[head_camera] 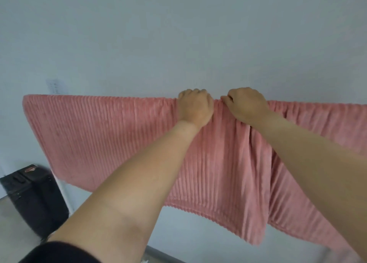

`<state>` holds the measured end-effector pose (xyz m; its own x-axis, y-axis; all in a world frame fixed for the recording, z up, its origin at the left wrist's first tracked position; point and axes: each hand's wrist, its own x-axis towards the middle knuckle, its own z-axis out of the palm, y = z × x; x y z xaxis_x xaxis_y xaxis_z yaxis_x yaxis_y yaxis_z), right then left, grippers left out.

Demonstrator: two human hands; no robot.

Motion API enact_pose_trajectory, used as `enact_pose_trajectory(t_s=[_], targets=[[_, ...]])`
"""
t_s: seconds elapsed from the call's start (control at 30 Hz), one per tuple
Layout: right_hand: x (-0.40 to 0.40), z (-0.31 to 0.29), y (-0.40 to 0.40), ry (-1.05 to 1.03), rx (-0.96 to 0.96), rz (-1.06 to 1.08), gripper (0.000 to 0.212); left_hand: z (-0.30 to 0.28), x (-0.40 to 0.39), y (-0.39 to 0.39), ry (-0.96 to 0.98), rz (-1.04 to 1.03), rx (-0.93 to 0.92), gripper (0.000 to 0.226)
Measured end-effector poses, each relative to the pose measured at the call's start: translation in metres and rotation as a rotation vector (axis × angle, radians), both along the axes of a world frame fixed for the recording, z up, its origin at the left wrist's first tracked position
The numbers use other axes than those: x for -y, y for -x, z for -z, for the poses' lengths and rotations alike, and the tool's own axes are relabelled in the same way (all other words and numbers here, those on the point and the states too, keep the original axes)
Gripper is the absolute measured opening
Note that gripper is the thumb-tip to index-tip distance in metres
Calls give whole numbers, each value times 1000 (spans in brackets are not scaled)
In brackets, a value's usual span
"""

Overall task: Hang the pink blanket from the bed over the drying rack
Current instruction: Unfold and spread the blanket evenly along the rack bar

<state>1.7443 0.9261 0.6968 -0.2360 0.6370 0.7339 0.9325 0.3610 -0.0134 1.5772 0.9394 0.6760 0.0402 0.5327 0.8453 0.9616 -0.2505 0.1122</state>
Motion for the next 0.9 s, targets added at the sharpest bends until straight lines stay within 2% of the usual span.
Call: enact_pose_trajectory(t_s=[0.07,0.27,0.33,0.4,0.43,0.53,0.57,0.63,0.8,0.9], targets=[[0,2,-7,20,33,6,42,1,2,-12,44,-25,-41,49],[8,9,-52,-87,-10,129,41,6,-7,17,83,-109,20,60],[16,9,-58,-89,-54,140,43,6,-5,14,63,-140,60,60],[19,12,-51,-151,-49,65,44,7,-1,14,31,-136,86,54],[31,20,-79,-182,-77,129,43,8,4,-24,48,-24,54,50],[34,31,-89,-285,-134,126,41,18,15,-59,-138,117,14,33],[39,32,-104,-283,-157,190,38,19,20,-86,-201,216,12,29],[46,35,-119,-346,-233,245,29,21,29,-121,-286,326,19,29],[92,52,-222,-408,-350,443,15,26,78,-251,-270,531,60,25],[116,67,-287,-304,-462,526,21,43,99,-325,-225,622,109,29]])
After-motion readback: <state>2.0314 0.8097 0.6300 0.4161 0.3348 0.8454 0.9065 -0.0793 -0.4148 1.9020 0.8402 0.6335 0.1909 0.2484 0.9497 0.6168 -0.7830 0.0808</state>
